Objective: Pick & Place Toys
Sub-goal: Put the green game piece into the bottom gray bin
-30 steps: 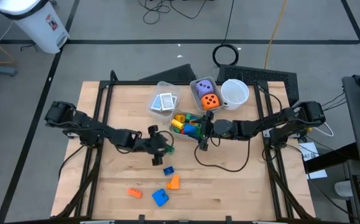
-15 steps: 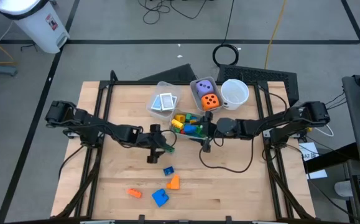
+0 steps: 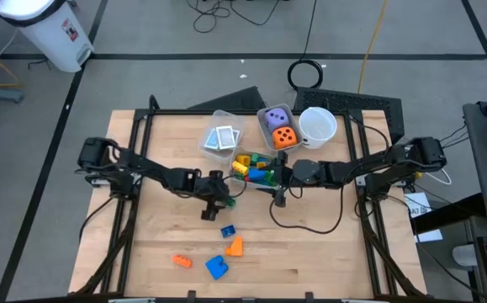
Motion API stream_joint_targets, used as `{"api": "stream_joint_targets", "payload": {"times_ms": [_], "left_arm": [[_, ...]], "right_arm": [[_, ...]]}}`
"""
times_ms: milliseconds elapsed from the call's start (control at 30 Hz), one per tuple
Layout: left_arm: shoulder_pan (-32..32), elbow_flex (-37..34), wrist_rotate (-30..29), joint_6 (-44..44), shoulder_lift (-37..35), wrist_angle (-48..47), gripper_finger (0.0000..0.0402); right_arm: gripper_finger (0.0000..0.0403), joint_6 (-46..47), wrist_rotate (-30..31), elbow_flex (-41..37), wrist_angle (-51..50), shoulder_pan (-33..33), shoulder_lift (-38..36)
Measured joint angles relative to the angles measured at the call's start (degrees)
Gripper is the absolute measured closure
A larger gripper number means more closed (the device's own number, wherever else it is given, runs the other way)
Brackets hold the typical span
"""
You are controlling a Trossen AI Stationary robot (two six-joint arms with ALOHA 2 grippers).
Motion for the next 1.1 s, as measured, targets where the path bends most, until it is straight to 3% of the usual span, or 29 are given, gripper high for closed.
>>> {"api": "stream_joint_targets", "payload": {"times_ms": [233,467,600,833,1100], "left_arm": [[0.04,0.16,-0.92,-2.44,2.33,0.77,0.0149],[-1.51,-0.13,-3.20,-6.50,-0.68,1.51,0.0260],[-2.88,-0.13,-8.05,-7.68,-2.87,4.33,0.0261],[-6.47,-0.09,-16.14,-6.09,-4.86,17.51,0.0261],[-9.24,-0.06,-16.24,-4.66,-4.84,25.21,0.0246]], "right_arm": [[0.0110,0.03,-0.01,-0.01,0.00,0.00,0.00],[0.0110,0.07,0.03,-0.01,0.00,0.00,0.00],[0.0110,0.05,0.02,-0.01,0.00,0.34,0.00],[0.0110,0.07,-0.02,-0.01,1.80,3.45,0.00],[0.0110,0.09,0.02,0.04,6.64,5.79,3.07]]}}
